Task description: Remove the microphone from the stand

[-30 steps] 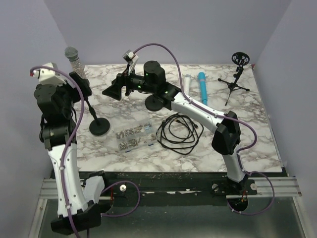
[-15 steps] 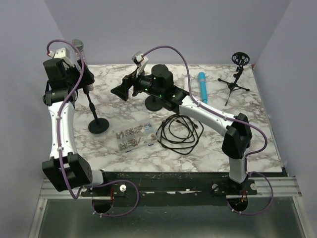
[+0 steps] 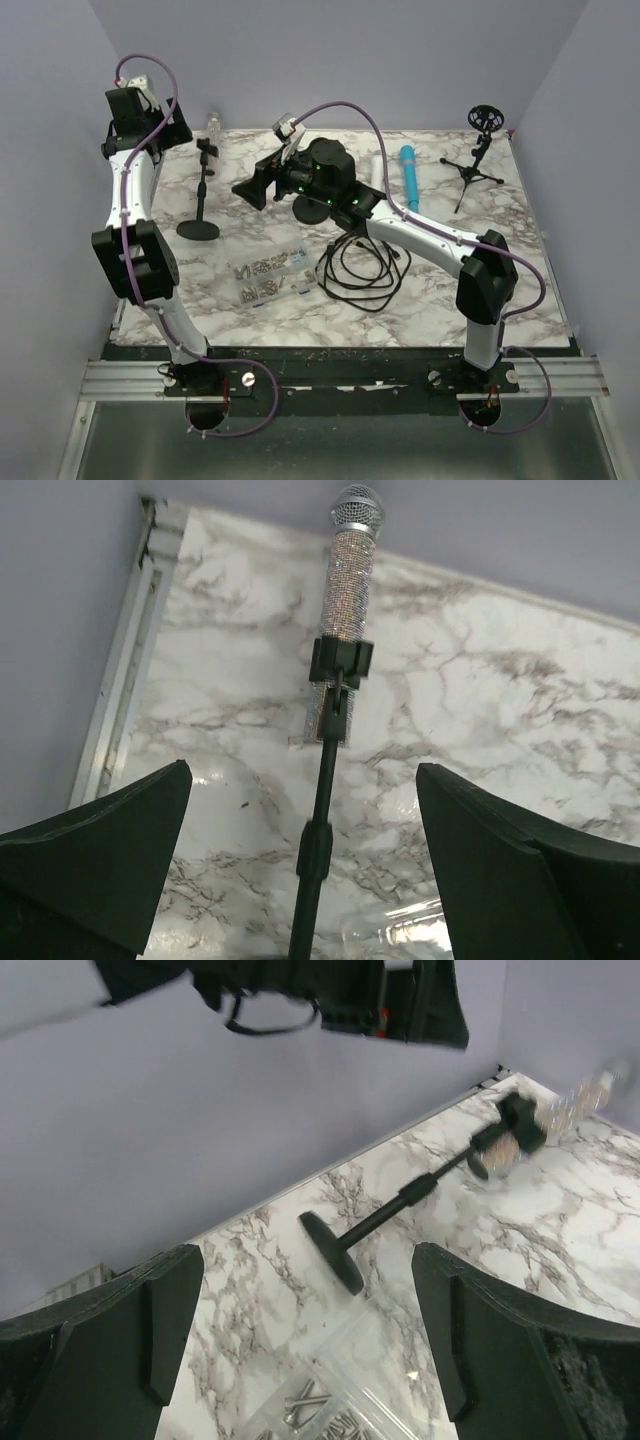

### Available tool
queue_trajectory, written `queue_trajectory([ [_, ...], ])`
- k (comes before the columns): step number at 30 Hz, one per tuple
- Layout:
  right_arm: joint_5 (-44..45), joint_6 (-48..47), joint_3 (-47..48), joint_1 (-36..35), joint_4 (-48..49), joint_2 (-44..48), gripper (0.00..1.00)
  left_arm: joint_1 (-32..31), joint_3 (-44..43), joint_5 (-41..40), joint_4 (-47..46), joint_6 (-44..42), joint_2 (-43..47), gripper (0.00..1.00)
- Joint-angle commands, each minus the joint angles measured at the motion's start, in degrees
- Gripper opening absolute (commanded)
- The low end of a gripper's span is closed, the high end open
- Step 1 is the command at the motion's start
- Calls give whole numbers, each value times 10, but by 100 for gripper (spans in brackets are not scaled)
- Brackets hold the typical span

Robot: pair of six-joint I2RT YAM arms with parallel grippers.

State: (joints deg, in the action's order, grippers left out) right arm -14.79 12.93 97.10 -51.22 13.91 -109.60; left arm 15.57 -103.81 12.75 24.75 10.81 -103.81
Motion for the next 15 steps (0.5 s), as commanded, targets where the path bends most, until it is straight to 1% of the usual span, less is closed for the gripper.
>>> queue_trajectory([
  [1, 24, -39, -30, -2, 44, 62, 94, -12, -14, -10, 19, -32, -48, 98],
  [4, 39, -48, -37, -2, 35, 66, 95, -13, -66, 12, 53, -33, -87, 98],
  [7, 46, -50, -41, -2, 31, 67, 95, -13, -62, 26, 42, -29, -101, 98],
  [11, 46, -55, -45, -2, 30, 68, 95, -20, -103, 35, 80, -22, -148, 98],
  [15, 55, -66, -43, -2, 23, 65, 95, -26, -144, 27, 117, -13, -201, 94],
])
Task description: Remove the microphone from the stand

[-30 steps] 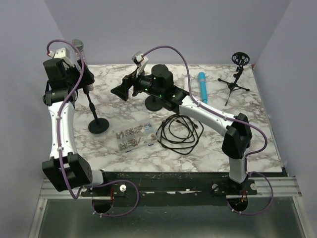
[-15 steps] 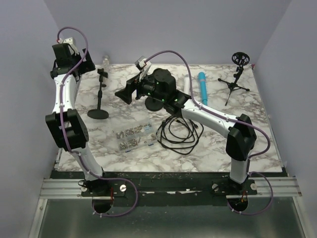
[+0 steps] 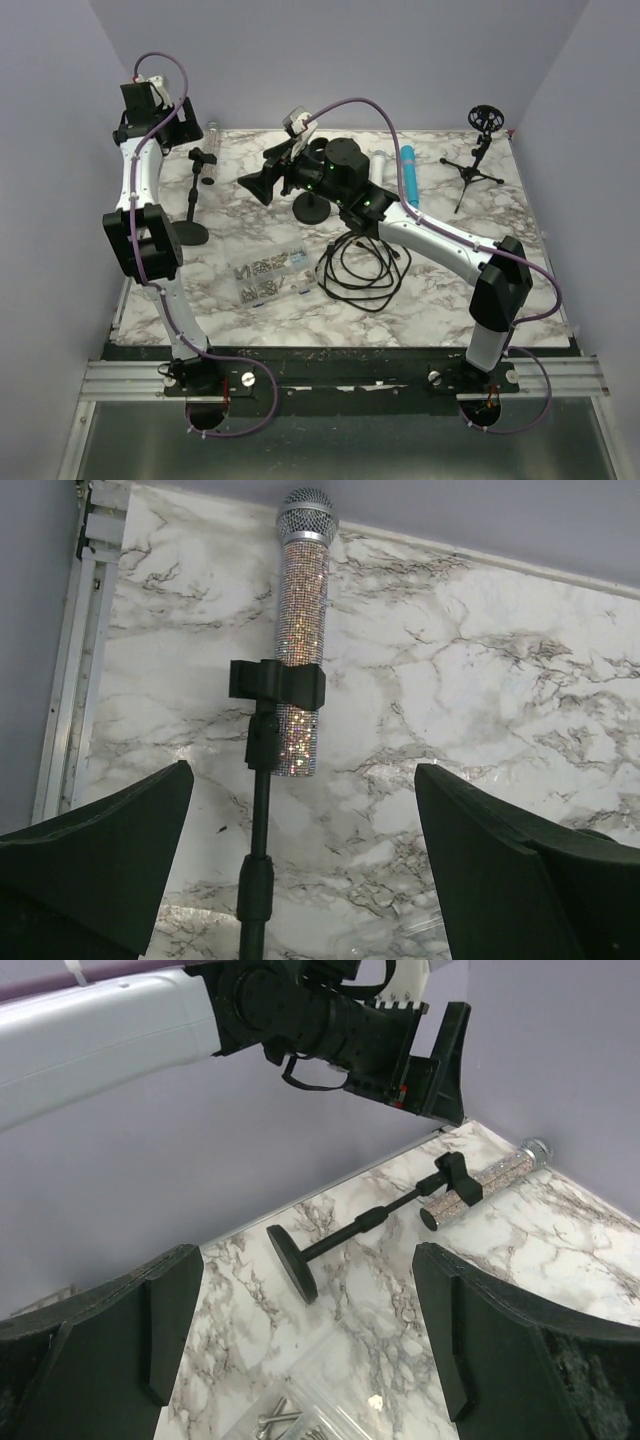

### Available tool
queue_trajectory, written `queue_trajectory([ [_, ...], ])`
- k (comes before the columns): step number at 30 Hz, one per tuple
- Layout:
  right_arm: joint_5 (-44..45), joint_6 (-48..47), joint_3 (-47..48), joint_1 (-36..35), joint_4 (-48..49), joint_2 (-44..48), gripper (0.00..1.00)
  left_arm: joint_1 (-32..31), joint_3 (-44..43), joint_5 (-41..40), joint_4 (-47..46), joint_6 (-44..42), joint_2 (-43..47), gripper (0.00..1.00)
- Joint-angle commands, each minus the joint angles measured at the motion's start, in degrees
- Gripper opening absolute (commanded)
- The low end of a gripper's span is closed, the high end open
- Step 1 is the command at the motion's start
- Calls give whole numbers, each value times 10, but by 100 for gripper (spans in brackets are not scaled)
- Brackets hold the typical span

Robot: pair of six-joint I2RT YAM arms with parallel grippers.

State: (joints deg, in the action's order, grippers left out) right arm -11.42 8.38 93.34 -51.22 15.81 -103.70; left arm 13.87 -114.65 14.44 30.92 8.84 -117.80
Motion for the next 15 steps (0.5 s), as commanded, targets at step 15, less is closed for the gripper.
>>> queue_trajectory([
  [15, 23, -31, 3, -1, 2, -11, 95, -6, -126, -38, 163, 12, -157, 95],
])
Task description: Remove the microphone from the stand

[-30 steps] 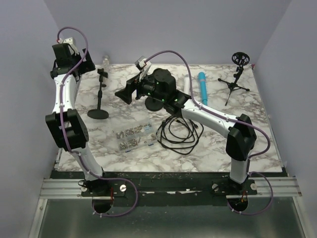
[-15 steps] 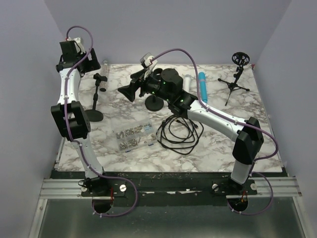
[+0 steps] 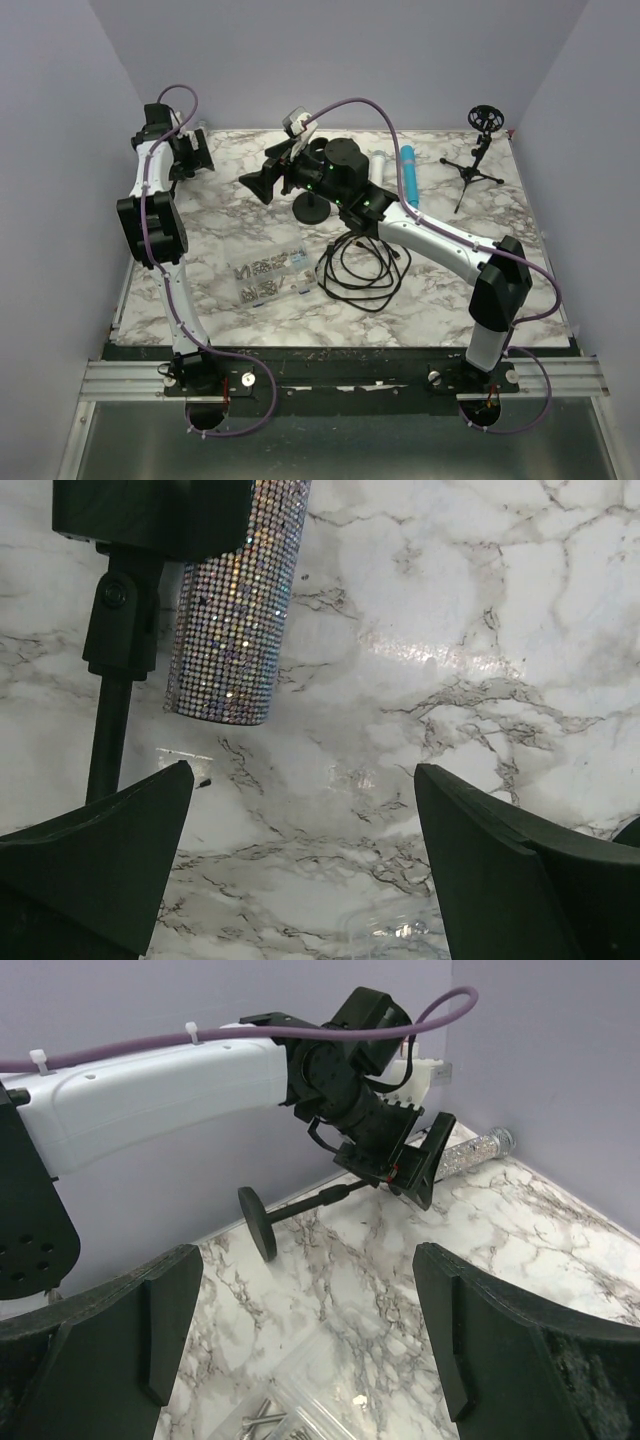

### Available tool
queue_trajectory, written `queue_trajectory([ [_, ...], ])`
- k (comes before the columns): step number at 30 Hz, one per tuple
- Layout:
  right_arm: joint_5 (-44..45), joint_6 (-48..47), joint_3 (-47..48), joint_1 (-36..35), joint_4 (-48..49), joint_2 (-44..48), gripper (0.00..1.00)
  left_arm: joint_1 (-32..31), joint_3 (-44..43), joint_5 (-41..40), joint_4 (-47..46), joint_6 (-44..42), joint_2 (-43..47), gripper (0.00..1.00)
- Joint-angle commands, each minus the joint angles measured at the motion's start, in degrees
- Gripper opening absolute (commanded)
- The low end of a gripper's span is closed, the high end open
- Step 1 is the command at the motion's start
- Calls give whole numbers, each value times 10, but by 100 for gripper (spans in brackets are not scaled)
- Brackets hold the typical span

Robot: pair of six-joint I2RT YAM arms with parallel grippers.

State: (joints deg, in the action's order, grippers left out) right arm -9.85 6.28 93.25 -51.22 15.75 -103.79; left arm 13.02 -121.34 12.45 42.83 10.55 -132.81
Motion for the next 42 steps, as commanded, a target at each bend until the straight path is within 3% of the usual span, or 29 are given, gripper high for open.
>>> queue_trajectory([
  [1, 7, -10, 4, 0, 2, -11, 95, 3, -70, -17, 54, -7, -16, 95],
  [7, 9, -15, 4, 0, 3, -12, 95, 7, -91, -3, 70, -10, -19, 93],
  [15, 9, -16, 0, 0, 3, -13, 95, 28, -85, -65, 55, -17, 27, 93],
  [20, 16, -22, -9, -1, 11, -6, 95, 51, -109, -57, 111, -26, -5, 88],
  [27, 14, -22, -18, 0, 22, -3, 95, 52, -24, -59, 123, -30, 14, 82],
  [35, 14, -22, -32, 0, 33, 6, 95, 54, 4, -106, 143, -52, 10, 76],
  [38, 15, -23, -35, 0, 36, 8, 95, 54, 19, -103, 134, -54, 10, 69],
  [42, 15, -26, -39, -1, 38, 10, 95, 54, 18, -105, 131, -58, 5, 51],
])
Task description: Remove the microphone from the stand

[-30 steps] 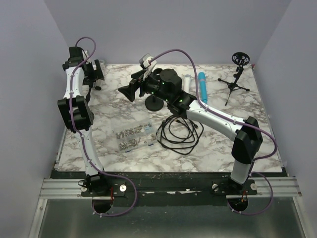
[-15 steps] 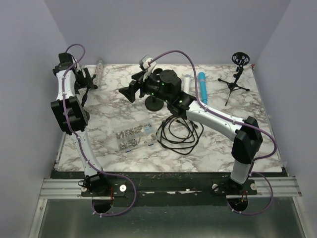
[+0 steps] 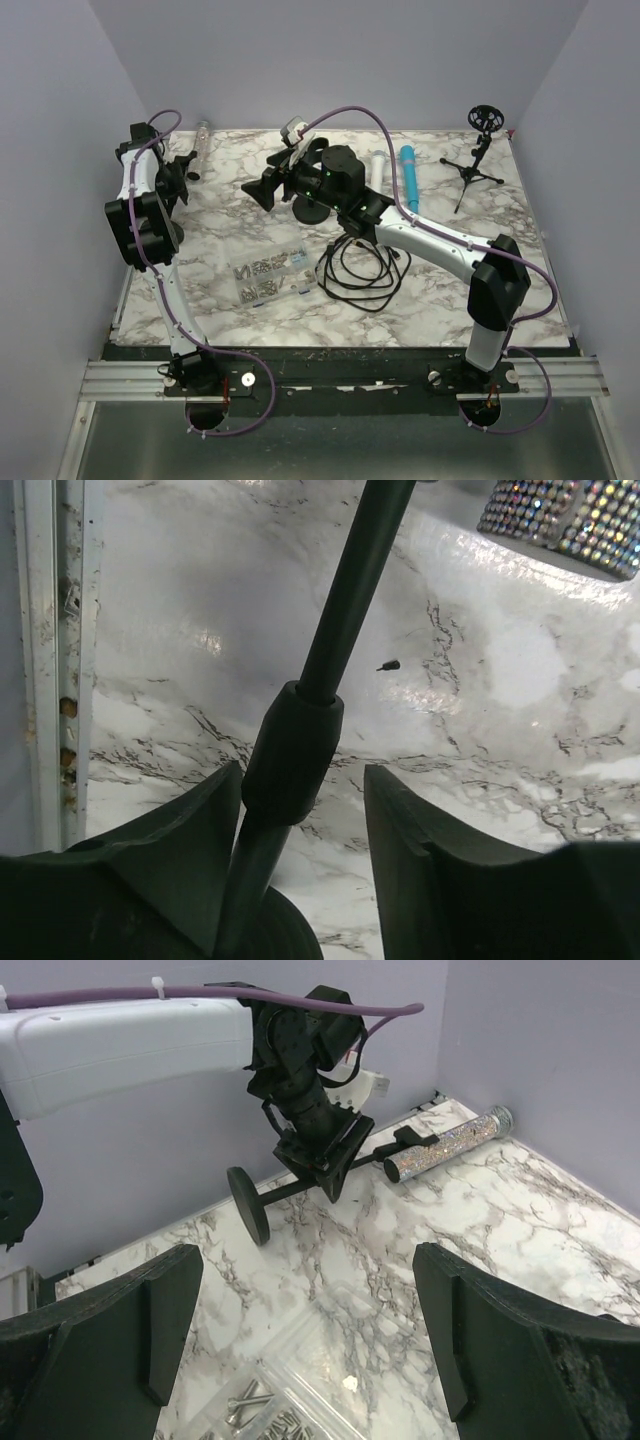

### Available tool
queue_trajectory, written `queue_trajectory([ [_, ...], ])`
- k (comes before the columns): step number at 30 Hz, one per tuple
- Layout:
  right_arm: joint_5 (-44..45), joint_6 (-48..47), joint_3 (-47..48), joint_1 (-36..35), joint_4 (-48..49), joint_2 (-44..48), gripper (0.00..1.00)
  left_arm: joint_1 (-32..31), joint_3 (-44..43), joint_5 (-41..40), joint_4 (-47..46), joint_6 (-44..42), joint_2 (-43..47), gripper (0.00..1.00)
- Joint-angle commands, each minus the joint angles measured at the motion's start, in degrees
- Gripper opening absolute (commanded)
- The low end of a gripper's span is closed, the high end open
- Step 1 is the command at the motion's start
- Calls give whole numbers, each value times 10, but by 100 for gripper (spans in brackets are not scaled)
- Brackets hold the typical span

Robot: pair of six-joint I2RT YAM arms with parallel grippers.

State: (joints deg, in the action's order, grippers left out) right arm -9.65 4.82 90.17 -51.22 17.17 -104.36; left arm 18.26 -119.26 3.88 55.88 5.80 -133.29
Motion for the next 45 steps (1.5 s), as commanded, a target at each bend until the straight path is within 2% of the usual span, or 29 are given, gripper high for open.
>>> queue_trajectory([
  [1, 15, -13, -10, 0, 24, 16, 95, 1, -6, -20, -1, -11, 9, 47],
  [4, 20, -16, -11, 0, 24, 17, 95, 0, -8, -10, -1, -18, 7, 38],
  [8, 23, -18, -11, 0, 27, 19, 95, -3, -21, -9, 12, -27, -1, 33],
  [15, 24, -21, -15, -1, 28, 21, 95, -6, 4, -25, -1, -32, 18, 2],
  [16, 26, -22, -15, 0, 28, 21, 95, -7, 9, -32, -4, -32, 23, 0],
  [20, 29, -24, -18, -1, 28, 25, 95, -17, 28, -34, -22, -31, 57, 0],
  [22, 30, -23, -19, 0, 30, 25, 95, -23, 45, -60, -33, -25, 81, 0],
  [37, 31, 17, -6, 1, 24, 16, 95, -44, 209, -127, -123, 39, 277, 0],
  [45, 32, 70, 16, 15, 5, 13, 95, -55, 273, -98, -178, 50, 382, 0],
])
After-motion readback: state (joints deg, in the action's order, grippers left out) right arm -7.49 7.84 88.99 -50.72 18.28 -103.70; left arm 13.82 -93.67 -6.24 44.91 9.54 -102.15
